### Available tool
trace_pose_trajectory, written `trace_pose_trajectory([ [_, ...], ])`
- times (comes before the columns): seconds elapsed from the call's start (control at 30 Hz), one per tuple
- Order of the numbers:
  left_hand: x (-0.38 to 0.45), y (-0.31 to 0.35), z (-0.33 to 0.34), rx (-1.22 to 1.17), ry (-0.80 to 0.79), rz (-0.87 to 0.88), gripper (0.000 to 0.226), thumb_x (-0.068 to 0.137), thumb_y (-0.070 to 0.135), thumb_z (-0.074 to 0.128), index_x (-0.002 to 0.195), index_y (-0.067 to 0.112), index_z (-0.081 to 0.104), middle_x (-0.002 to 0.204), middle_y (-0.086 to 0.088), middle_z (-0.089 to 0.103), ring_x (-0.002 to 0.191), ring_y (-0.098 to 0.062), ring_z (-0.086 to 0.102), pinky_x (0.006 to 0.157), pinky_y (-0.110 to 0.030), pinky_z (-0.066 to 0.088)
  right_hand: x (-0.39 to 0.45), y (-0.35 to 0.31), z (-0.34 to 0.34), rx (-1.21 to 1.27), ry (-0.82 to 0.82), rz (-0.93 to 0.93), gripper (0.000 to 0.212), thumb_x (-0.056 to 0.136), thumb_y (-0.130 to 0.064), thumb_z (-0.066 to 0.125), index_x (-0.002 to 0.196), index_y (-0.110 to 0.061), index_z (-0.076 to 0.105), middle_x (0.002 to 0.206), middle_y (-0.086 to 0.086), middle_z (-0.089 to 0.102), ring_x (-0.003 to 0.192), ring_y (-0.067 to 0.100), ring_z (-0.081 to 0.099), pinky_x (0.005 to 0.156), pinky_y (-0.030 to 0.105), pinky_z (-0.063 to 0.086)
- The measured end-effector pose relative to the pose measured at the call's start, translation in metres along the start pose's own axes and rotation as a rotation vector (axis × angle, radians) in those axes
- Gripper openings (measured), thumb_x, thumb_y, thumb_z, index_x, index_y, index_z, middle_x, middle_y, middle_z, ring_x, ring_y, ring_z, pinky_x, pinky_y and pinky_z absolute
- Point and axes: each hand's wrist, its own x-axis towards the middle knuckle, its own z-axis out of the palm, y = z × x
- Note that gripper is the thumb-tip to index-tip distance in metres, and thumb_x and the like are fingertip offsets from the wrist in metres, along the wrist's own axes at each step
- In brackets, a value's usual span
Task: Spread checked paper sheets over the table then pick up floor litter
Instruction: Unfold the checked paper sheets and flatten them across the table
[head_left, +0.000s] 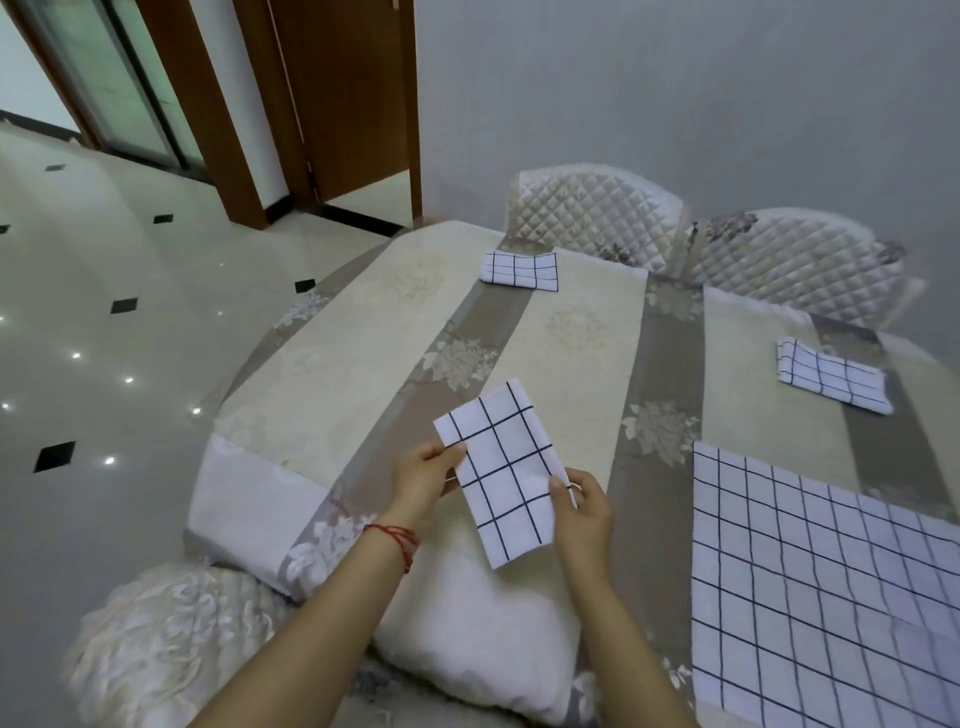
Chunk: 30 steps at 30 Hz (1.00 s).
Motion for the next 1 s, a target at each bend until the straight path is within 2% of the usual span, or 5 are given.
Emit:
trace_pose_trajectory([
  [0.27, -0.052, 0.064, 0.03, 0.335, -0.047, 0.557, 0.027, 0.084, 0.008, 0.06, 0.063, 0.024, 0.059, 0.06, 0.01, 0.059, 0.052, 0.006, 0.054, 0.052, -0.007, 0.04, -0.01, -0.01, -0.056, -0.029, -0.375, 0.049, 0.011, 0.086, -0.005, 0.061, 0.081, -0.015, 0.063, 0.083, 0.007, 0.067, 0.076, 0.014, 0.061, 0.065, 0.011, 0.046],
  [0.47, -0.087, 0.112, 0.039, 0.651, -0.205, 0.756, 0.014, 0.085, 0.013, 0.061, 0.075, 0.005, 0.066, 0.074, -0.02, 0.067, 0.067, -0.021, 0.056, 0.067, -0.034, 0.045, 0.0, -0.04, -0.07, 0.054, -0.253, -0.099, 0.026, 0.085, -0.012, 0.064, 0.103, -0.029, 0.058, 0.105, -0.008, 0.061, 0.108, 0.014, 0.056, 0.097, 0.032, 0.044],
  [0.67, -0.116, 0.142, 0.049, 0.907, -0.339, 0.9, 0.009, 0.082, 0.014, 0.066, 0.074, 0.01, 0.067, 0.066, 0.0, 0.061, 0.063, -0.013, 0.054, 0.065, -0.034, 0.044, 0.004, -0.1, -0.068, -0.037, -0.286, -0.399, 0.048, 0.079, -0.036, 0.069, 0.121, -0.046, 0.048, 0.124, -0.031, 0.047, 0.116, -0.014, 0.04, 0.087, 0.002, 0.032],
  [0.83, -0.124, 0.146, 0.048, 0.944, -0.334, 0.935, 0.01, 0.08, 0.017, 0.068, 0.08, 0.008, 0.071, 0.074, -0.009, 0.069, 0.07, -0.023, 0.062, 0.069, -0.04, 0.049, 0.001, -0.139, -0.061, 0.037, -0.365, -0.503, 0.021, 0.077, -0.019, 0.072, 0.083, -0.037, 0.065, 0.082, -0.019, 0.068, 0.08, -0.004, 0.06, 0.073, 0.009, 0.045],
  [1.0, -0.117, 0.144, 0.039, 0.798, -0.358, 0.819, 0.006, 0.077, 0.022, 0.071, 0.072, 0.022, 0.071, 0.074, 0.002, 0.071, 0.071, -0.011, 0.066, 0.07, -0.028, 0.054, -0.003, -0.145, -0.051, 0.063, -0.31, -0.49, 0.021, 0.075, -0.017, 0.074, 0.06, -0.028, 0.064, 0.06, -0.011, 0.063, 0.061, 0.002, 0.055, 0.059, 0.01, 0.045],
])
